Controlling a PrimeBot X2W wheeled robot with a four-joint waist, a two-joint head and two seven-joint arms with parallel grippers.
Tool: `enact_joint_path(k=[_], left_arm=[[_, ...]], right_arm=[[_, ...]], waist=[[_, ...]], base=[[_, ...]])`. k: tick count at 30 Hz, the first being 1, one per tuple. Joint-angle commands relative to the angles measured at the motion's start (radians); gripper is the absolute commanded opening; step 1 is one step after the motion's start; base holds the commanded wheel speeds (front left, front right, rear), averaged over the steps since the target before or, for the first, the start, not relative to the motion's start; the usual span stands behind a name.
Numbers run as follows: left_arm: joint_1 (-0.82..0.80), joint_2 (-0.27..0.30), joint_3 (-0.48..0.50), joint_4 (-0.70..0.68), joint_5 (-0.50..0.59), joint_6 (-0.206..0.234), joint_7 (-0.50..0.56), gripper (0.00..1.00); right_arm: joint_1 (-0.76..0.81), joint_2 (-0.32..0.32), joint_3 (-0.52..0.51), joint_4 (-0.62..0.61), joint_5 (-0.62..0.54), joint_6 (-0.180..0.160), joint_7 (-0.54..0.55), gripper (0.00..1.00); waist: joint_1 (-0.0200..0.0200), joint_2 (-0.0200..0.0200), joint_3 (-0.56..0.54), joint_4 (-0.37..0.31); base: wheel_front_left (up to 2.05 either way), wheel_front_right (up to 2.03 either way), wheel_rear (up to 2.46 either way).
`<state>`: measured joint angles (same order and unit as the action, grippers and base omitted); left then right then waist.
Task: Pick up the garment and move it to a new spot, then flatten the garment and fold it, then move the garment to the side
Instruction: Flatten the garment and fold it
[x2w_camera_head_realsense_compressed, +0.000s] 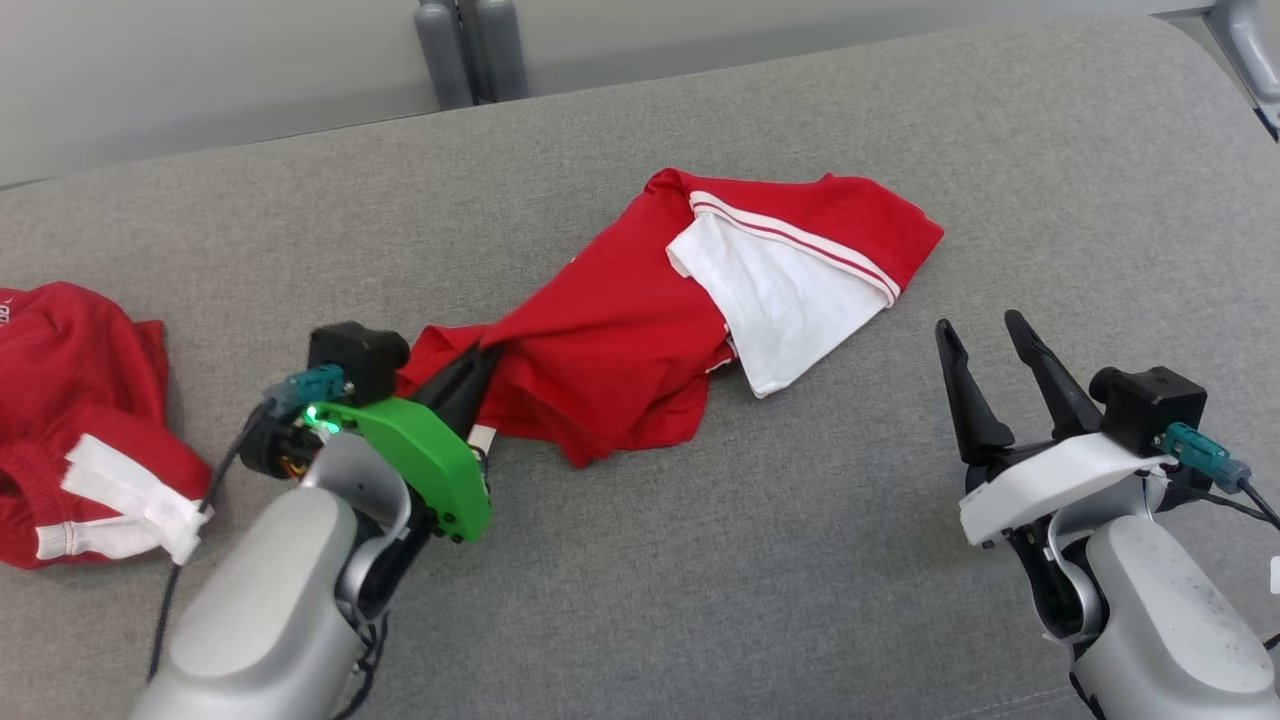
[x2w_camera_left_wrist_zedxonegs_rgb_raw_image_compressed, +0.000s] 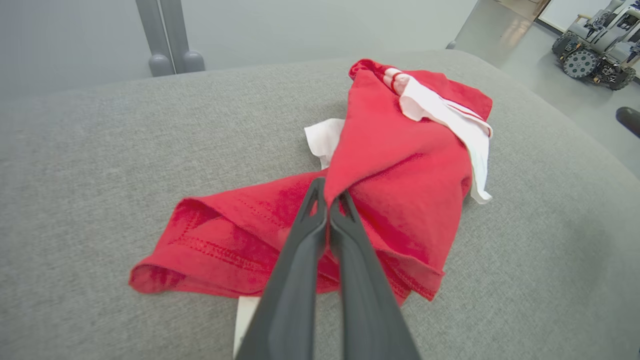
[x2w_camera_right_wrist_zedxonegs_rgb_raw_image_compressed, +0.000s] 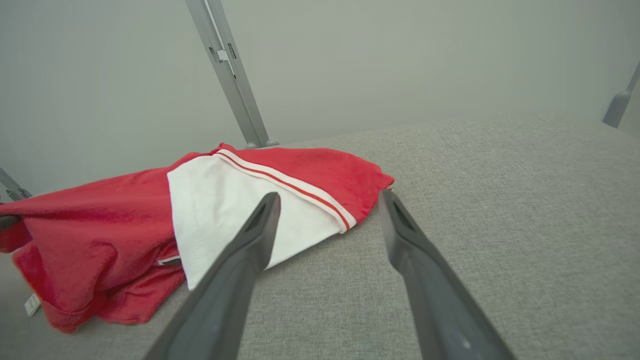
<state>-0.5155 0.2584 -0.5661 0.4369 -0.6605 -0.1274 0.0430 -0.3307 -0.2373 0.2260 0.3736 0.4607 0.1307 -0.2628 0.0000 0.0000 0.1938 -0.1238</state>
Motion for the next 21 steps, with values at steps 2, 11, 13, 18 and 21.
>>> enact_joint_path(k=[2, 11, 13, 18, 21], left_arm=[[-0.039, 0.052, 0.017, -0.048, 0.016, -0.002, 0.022, 0.00], [-0.174, 0.243, 0.067, -0.090, -0.030, -0.004, 0.170, 0.00], [-0.206, 0.275, 0.063, -0.058, -0.040, -0.004, 0.163, 0.00], [-0.284, 0.354, 0.007, 0.025, -0.042, -0.004, 0.104, 0.00], [-0.316, 0.382, -0.048, 0.092, -0.048, -0.004, 0.056, 0.00]], right_arm=[[0.015, 0.006, -0.003, -0.002, -0.011, 0.000, -0.003, 1.00], [-0.010, 0.030, 0.015, 0.000, -0.008, 0.000, -0.003, 1.00], [-0.021, 0.034, 0.022, 0.002, -0.003, 0.000, -0.003, 1.00], [-0.043, 0.044, 0.030, 0.006, 0.003, 0.000, -0.003, 1.00], [-0.051, 0.048, 0.032, 0.007, 0.005, 0.000, -0.003, 1.00]], waist=[[0.0000, 0.0000, -0.014, 0.016], [0.0000, 0.0000, 0.002, -0.007], [0.0000, 0.0000, 0.016, -0.025], [0.0000, 0.0000, 0.058, -0.074], [0.0000, 0.0000, 0.078, -0.100]], base=[[0.00, 0.00, 0.00], [0.00, 0.00, 0.00], [0.00, 0.00, 0.00], [0.00, 0.00, 0.00], [0.00, 0.00, 0.00]])
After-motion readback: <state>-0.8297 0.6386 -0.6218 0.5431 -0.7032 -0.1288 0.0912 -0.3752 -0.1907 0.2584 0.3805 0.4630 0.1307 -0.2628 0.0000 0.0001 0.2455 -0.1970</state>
